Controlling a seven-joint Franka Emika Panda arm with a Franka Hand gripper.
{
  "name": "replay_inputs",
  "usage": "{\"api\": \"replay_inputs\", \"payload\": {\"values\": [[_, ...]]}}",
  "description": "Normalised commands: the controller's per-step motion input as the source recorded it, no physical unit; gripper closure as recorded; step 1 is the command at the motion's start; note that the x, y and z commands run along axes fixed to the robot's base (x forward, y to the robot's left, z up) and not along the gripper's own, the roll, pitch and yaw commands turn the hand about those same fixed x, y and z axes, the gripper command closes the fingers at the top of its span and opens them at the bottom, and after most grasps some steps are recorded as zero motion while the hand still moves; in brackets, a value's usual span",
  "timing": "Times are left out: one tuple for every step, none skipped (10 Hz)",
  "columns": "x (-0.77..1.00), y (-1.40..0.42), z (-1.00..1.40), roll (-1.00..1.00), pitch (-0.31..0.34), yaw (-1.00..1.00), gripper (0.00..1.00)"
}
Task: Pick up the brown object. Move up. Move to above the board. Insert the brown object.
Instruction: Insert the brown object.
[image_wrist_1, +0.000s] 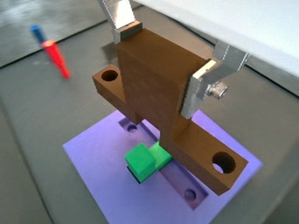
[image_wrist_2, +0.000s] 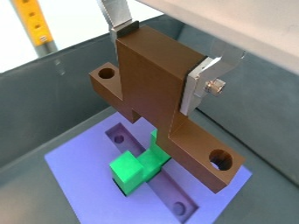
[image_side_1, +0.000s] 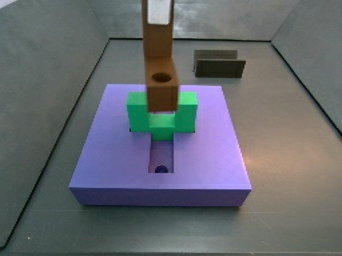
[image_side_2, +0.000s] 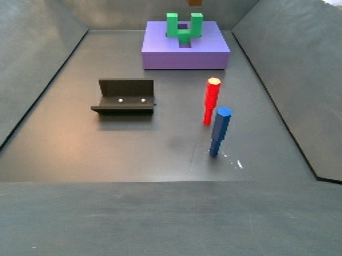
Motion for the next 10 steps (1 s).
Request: {"api": "replay_inputs", "payload": {"values": [[0.40, 0.00, -0.33, -0.11, 0.000, -0.63, 1.00], [0.19, 0.00, -0.37, -0.05, 0.000, -0.20, 1.00], [0.21, 0.00, -0.37, -0.03, 0.000, 0.00, 1.00], [0.15, 0.02, -0.40, 0.00, -0.006, 0.00, 1.00], [0.00, 0.05, -0.17, 0.11, 0.000, 0.06, 1.00], [-0.03, 0.00, -0.16, 0.19, -0.107, 0.24, 1.00], [0.00, -0.10, -0.09, 0.27, -0.210, 0.27, 1.00], [0.05, -0.11, -0.09, 0.21, -0.259, 0.17, 1.00], [0.08, -0.04, -0.21, 0.06, -0.276, 0.10, 1.00], [0.01, 0.00, -0.20, 0.05, -0.117, 0.02, 1.00]]}}
